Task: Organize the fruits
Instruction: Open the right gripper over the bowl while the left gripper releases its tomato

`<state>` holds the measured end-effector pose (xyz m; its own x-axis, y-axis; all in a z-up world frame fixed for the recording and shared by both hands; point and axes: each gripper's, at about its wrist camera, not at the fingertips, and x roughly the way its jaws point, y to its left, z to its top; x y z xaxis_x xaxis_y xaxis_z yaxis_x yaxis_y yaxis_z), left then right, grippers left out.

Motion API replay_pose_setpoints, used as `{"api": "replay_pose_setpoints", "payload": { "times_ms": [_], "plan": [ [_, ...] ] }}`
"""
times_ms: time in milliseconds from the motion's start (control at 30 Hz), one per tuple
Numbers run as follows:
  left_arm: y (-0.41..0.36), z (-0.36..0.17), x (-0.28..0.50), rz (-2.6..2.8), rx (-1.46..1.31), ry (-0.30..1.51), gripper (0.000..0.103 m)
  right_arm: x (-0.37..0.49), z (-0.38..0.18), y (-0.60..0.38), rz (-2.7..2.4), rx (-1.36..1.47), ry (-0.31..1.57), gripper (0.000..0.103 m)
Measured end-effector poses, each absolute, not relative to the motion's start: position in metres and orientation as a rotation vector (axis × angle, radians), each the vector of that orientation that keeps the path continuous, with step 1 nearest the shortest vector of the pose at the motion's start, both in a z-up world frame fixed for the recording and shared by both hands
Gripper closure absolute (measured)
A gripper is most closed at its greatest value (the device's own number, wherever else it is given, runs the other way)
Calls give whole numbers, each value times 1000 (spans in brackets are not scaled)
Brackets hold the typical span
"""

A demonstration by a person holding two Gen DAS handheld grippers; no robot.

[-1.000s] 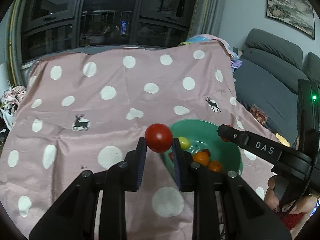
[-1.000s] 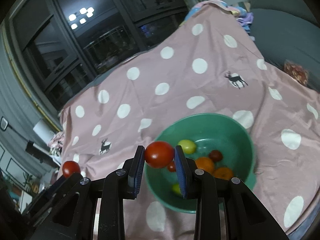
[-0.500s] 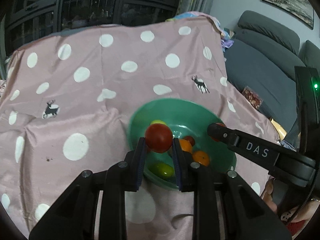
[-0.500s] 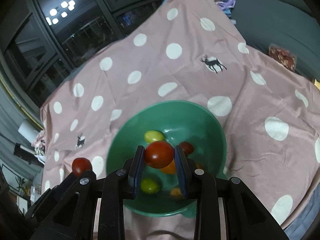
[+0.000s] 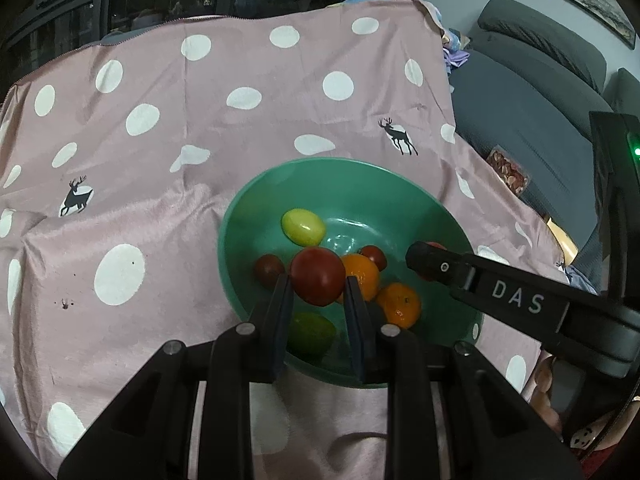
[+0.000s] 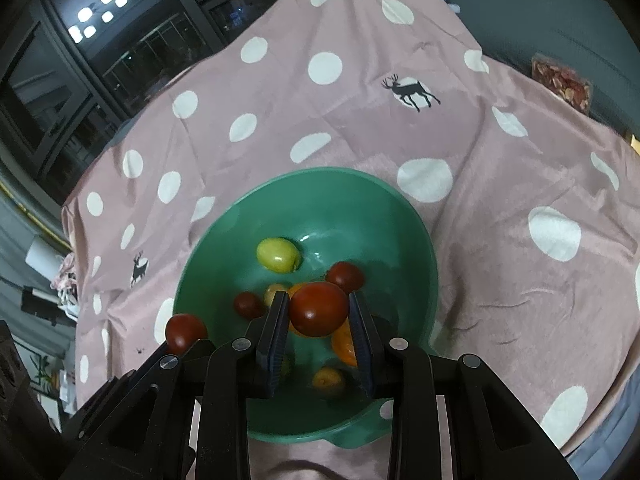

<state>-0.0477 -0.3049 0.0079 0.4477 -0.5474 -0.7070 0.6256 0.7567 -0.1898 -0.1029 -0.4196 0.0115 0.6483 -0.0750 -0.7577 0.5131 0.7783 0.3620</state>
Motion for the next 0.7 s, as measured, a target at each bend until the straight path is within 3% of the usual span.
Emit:
{"api": "replay_pose_setpoints", "payload": {
  "times_ms": [433, 567, 633, 700],
  "plan": [
    [-306, 6, -47, -716, 116, 834, 76, -103, 7, -424, -373, 618, 816, 71],
    [-302, 11, -47, -710, 102, 819, 52, -105, 10, -425, -374, 616, 799, 70],
    [-299, 15, -49, -711, 98, 805, 45, -105, 11, -425, -373, 618, 797, 70],
    [-296, 20, -51, -704, 98, 789, 25, -106, 13, -425, -378, 610, 786, 68]
  ]
}}
